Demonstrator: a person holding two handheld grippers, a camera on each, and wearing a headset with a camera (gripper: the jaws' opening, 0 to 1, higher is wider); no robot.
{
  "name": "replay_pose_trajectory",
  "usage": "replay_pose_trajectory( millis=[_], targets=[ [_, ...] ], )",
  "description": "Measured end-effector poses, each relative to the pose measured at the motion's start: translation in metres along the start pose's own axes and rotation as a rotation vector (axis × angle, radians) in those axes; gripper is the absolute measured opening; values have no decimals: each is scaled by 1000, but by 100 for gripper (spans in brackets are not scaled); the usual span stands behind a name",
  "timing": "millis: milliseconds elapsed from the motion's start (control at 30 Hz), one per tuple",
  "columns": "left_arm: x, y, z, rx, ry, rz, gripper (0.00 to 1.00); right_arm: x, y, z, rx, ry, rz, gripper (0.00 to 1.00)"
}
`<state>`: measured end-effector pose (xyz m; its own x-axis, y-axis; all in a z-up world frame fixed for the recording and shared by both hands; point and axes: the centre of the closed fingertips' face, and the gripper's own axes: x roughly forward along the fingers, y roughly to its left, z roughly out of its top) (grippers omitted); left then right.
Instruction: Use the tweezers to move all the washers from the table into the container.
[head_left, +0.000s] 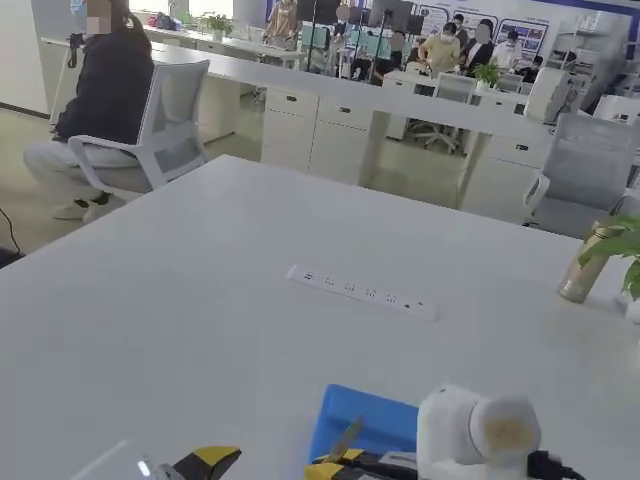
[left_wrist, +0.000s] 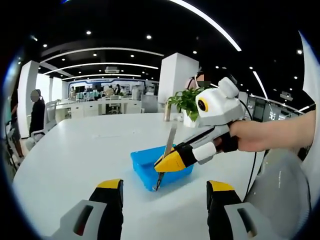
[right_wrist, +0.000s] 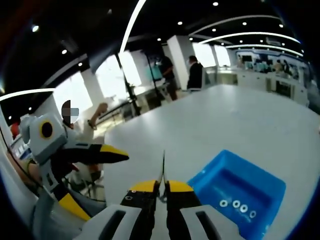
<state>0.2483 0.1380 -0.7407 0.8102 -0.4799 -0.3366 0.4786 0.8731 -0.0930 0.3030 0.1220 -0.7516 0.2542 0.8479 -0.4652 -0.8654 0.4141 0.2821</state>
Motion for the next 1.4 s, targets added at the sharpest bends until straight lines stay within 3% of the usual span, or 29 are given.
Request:
replay_pose_trajectory(
  millis=[233,367,667,1033,1400],
  targets=[
    [0,1,0,-2,1,-1,67,-18,-16,31,18,-89,-42,3],
    [1,1,-1,2,5,-1,67,-26,-28,40,18,-113,-69,3],
    [1,2,-2,3,9,4,66,-34,-51,30,50,-112,-124,3],
    [1,1,-4,8,19,1,66,-31,-69,34,64,-123,-161,3],
    [1,3,-5,6,24,7,65,-18,-72,33,43,-82,-158,3]
  ],
)
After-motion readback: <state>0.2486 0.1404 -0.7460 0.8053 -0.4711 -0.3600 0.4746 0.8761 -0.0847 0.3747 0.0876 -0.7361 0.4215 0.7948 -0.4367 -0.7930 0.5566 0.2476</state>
